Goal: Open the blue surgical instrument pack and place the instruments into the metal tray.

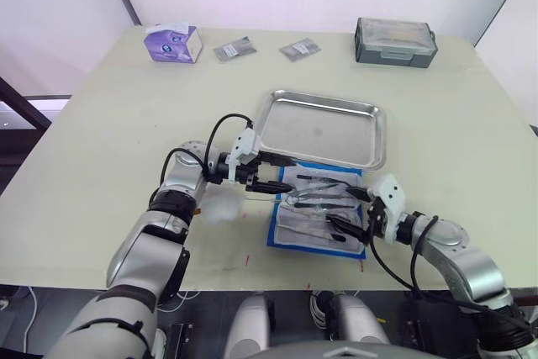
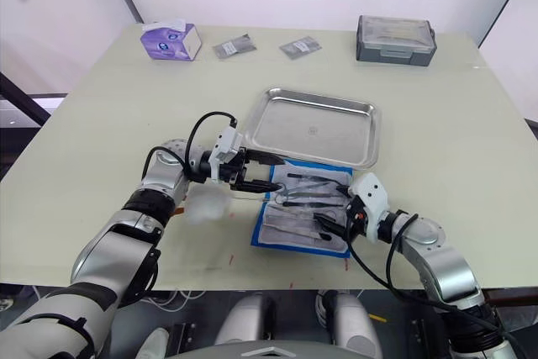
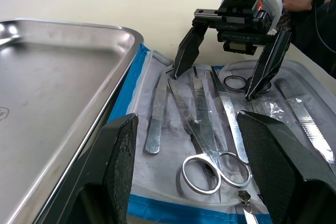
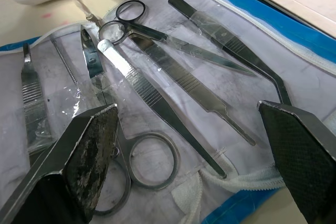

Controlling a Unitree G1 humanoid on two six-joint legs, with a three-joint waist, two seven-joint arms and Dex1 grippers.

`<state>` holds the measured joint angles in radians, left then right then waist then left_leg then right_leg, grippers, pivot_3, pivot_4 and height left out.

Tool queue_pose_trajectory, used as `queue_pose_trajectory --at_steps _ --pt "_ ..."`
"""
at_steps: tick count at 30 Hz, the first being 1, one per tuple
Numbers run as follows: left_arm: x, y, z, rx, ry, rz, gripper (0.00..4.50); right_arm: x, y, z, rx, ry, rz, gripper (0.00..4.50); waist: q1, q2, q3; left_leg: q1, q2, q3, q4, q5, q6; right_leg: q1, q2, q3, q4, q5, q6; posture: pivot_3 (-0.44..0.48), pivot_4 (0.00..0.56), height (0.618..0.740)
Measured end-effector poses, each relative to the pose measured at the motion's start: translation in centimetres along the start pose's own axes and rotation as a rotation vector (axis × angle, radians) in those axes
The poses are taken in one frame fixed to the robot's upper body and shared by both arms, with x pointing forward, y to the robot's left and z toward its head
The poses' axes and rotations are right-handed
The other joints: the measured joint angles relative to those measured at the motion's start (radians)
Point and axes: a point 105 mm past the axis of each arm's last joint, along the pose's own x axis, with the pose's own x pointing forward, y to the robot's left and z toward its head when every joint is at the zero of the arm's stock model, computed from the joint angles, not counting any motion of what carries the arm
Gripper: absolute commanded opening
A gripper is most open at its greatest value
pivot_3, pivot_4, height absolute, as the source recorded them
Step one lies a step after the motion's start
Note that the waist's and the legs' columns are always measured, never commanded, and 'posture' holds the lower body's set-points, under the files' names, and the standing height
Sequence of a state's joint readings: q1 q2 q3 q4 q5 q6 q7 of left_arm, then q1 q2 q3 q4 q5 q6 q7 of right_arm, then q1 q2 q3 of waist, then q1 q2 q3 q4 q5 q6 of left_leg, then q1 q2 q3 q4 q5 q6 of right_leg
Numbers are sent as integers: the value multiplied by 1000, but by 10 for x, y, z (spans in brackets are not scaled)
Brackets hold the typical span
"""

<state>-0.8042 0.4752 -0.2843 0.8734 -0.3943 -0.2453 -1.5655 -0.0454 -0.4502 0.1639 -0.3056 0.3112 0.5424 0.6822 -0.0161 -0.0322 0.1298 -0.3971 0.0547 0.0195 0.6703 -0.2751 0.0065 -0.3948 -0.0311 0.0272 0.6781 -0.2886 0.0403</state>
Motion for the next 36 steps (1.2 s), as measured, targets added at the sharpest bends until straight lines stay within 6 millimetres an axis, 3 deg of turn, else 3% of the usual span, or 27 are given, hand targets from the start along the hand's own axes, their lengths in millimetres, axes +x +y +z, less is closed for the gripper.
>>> queue_pose_trajectory --at_steps 8,31,32,34,36 --pt "4 -4 -5 -19 -10 -7 3189 -2 0 1 54 16 -17 4440 5 -2 -3 0 0 0 0 0 0 1 0 -1 -1 0 0 0 150 738" --pt "16 -11 -10 -32 -27 -44 3189 -2 0 -1 -15 11 -25 4440 4 -1 -3 0 0 0 0 0 1 1 0 0 -1 0 0 0 150 738" --pt "17 -8 -10 -43 -18 -41 2779 -2 0 -2 -15 11 -27 4500 5 -1 -3 0 0 0 0 0 1 1 0 -1 -1 0 0 0 150 738" --pt "18 -3 -9 -53 -3 -41 2387 -2 0 -2 -15 11 -27 4500 5 -1 -3 0 0 0 0 0 1 1 0 -1 -1 0 0 0 150 738" --pt "20 3 -5 -63 0 -38 1276 -2 1 -2 -16 10 -26 4500 5 -1 -3 0 0 0 0 0 1 1 0 -1 -1 0 0 0 150 738"
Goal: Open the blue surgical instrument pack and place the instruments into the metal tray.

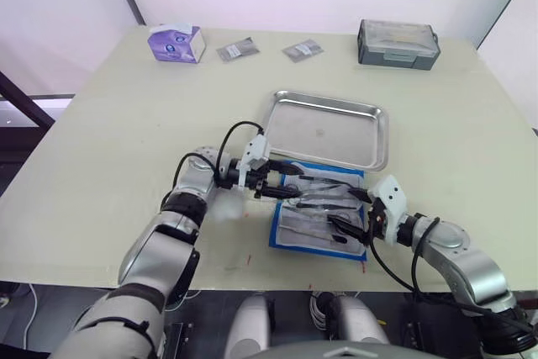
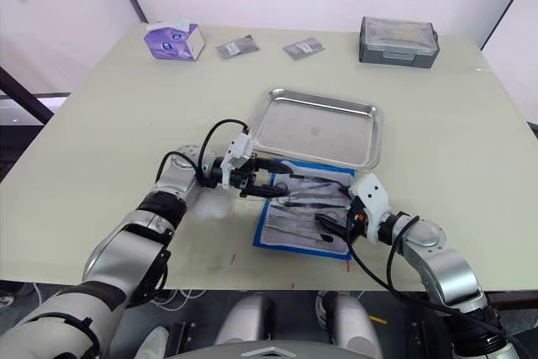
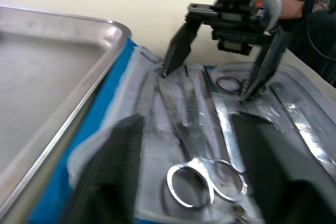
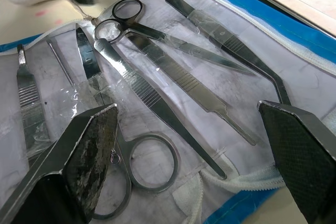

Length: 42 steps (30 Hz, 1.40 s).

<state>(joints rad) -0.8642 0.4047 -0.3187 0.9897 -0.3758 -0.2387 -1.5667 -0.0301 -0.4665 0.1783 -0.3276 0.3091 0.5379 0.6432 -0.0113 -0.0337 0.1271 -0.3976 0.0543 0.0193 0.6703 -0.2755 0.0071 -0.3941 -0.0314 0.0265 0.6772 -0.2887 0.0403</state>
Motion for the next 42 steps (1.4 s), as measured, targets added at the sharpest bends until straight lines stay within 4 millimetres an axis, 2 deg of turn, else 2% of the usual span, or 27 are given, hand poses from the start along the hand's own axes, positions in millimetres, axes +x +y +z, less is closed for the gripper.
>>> queue_pose_trajectory --at_steps 1,9,16,24,34,42 --pt "0 1 1 -4 1 1 899 0 0 0 -1 0 0 4500 0 0 0 0 0 0 0 0 0 0 0 0 0 0 0 0 150 738" --pt "5 6 -4 -37 78 -22 899 1 0 0 -12 0 -1 4500 -1 0 0 0 0 0 0 0 0 0 0 0 0 0 0 0 150 738" --pt "10 9 -2 12 111 -30 899 0 1 -1 -10 -7 -14 4500 0 0 0 0 0 0 0 0 0 0 0 0 0 0 0 0 150 738" --pt "6 10 -12 31 180 -21 899 0 1 -1 -7 -10 -22 4500 0 0 0 0 0 0 0 0 0 0 0 0 0 0 0 0 150 738" --pt "14 20 -10 68 226 30 899 1 2 -1 -5 -12 -24 4500 0 0 0 0 0 0 0 0 0 0 0 0 0 0 0 0 150 738" --pt "12 20 -12 88 280 16 899 2 2 -1 0 -16 -29 4500 -2 0 0 0 0 0 0 0 0 0 0 0 0 0 0 0 150 738"
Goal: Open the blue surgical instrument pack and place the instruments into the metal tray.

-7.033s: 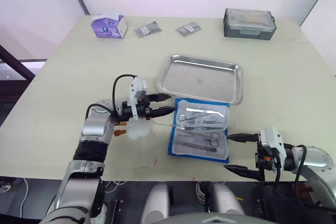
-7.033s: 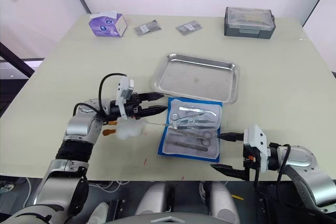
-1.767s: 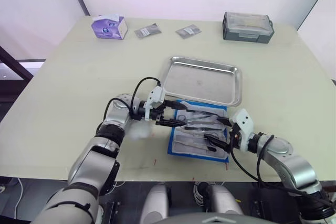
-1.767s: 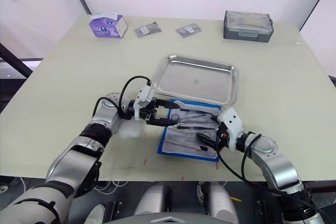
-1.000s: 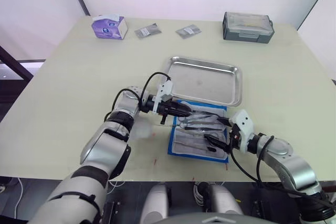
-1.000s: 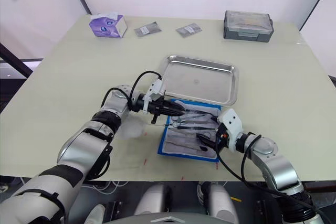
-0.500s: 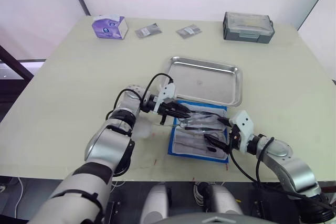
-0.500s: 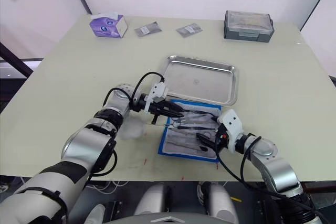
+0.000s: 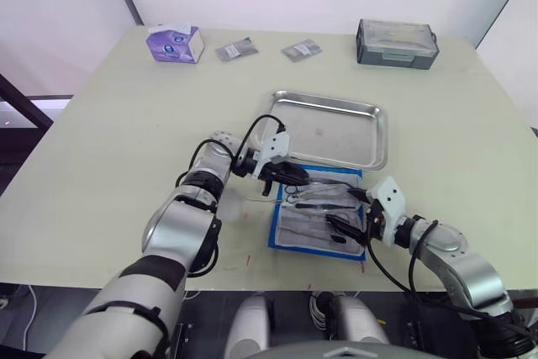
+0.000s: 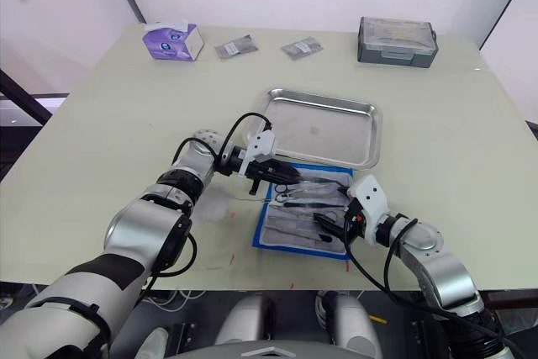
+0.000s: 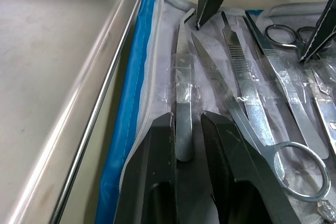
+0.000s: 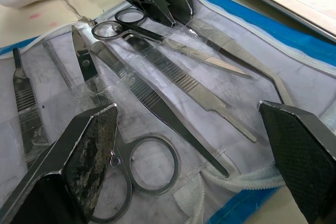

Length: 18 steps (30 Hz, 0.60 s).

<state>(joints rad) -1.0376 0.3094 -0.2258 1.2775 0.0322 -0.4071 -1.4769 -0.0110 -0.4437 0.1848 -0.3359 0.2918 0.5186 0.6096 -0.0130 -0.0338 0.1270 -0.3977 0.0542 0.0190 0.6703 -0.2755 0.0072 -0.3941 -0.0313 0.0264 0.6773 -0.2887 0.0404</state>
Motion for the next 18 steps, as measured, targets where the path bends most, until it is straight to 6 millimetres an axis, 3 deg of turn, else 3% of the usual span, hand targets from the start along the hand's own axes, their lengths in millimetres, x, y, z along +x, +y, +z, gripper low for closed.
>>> queue_pose_trajectory --at_steps 18 --pt "-1 0 -1 -2 19 -7 899 0 0 0 0 -1 -6 4500 0 0 0 0 0 0 0 0 0 0 0 0 0 0 0 0 150 738"
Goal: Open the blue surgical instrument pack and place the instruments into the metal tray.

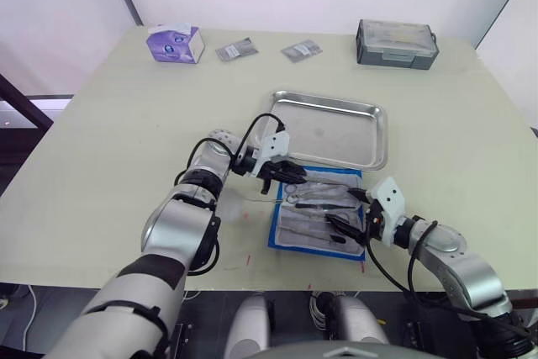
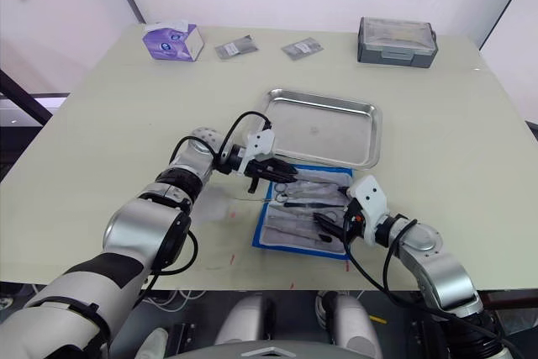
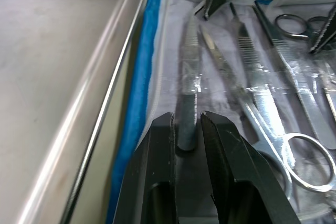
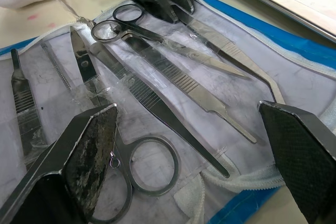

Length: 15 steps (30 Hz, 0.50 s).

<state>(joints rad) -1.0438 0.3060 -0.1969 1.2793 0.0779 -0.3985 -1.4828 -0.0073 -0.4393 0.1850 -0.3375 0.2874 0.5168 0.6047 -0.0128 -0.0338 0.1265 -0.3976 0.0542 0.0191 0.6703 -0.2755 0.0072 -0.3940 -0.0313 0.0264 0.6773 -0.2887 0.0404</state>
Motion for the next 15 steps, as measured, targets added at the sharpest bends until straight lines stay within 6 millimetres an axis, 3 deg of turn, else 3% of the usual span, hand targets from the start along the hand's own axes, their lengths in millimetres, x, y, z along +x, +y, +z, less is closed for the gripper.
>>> queue_pose_trajectory --at_steps 7,11,15 --pt "1 -1 -1 -12 -3 1 899 0 0 0 0 0 -2 4500 0 0 0 0 0 0 0 0 0 0 0 0 0 0 0 0 150 738" --pt "2 -1 -1 -11 -3 1 75 0 0 0 0 0 -1 4500 0 0 -1 0 0 0 0 0 0 0 0 0 0 0 0 0 150 738" --pt "1 -1 -1 -9 -4 1 75 0 0 0 -1 1 -2 4500 0 0 -1 0 0 0 0 0 0 0 0 0 0 0 0 0 150 738"
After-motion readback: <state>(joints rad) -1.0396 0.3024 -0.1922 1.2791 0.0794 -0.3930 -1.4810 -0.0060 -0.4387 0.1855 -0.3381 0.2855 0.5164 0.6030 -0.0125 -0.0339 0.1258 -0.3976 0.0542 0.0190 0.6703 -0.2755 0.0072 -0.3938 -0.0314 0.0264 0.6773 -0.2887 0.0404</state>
